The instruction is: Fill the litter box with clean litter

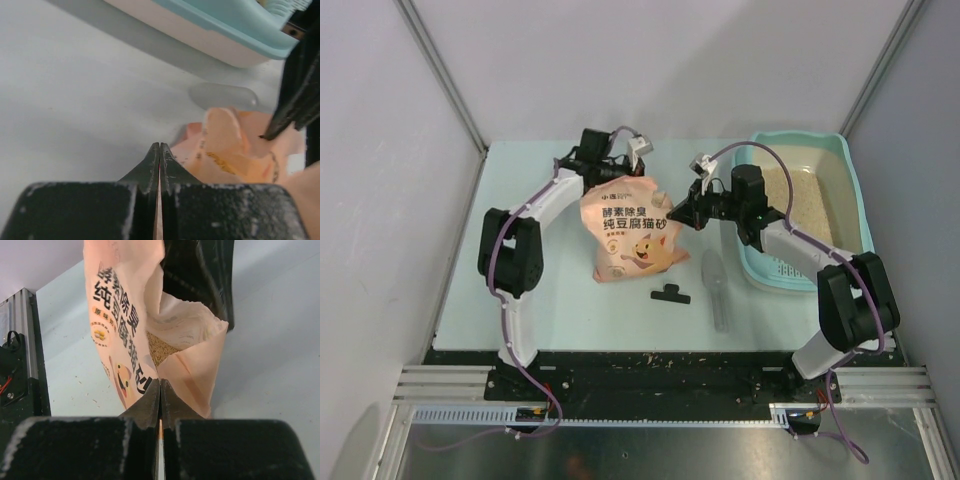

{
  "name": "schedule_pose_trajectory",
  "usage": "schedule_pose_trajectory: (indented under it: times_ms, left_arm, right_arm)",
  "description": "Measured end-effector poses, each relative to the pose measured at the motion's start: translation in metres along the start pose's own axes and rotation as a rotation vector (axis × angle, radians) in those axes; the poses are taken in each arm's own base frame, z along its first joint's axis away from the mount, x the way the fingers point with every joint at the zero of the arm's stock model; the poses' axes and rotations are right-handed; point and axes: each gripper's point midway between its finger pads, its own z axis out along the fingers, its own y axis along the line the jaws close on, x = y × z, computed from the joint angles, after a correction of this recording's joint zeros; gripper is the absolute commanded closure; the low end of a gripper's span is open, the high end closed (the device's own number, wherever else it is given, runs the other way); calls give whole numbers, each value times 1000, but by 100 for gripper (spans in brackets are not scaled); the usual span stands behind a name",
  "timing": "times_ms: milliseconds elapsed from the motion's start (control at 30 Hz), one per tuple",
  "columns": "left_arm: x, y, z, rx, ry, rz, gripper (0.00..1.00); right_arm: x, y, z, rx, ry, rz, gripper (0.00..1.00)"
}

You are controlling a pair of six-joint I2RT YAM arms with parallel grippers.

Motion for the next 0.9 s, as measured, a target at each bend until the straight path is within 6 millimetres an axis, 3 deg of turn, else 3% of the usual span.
schedule_pose_trajectory:
  times_ms: [100,267,367,600,900]
  left_arm:
    - [8,-16,9,53,16,-32,100]
    - [8,-20,8,75,8,-56,100]
    - [7,-21,7,83,5,-69,100]
    - [6,-25,7,98,1,-81,100]
    - [6,-26,7,105,1,-96,100]
  right_arm:
    - [1,-4,1,1,4,5,100]
    - [4,-10,0,10,9,0,94]
    - [4,-14,-1,23,10,-24,87]
    - [3,-27,-2,78,7,-71,57]
    - [1,-31,1,82,-5,-70,45]
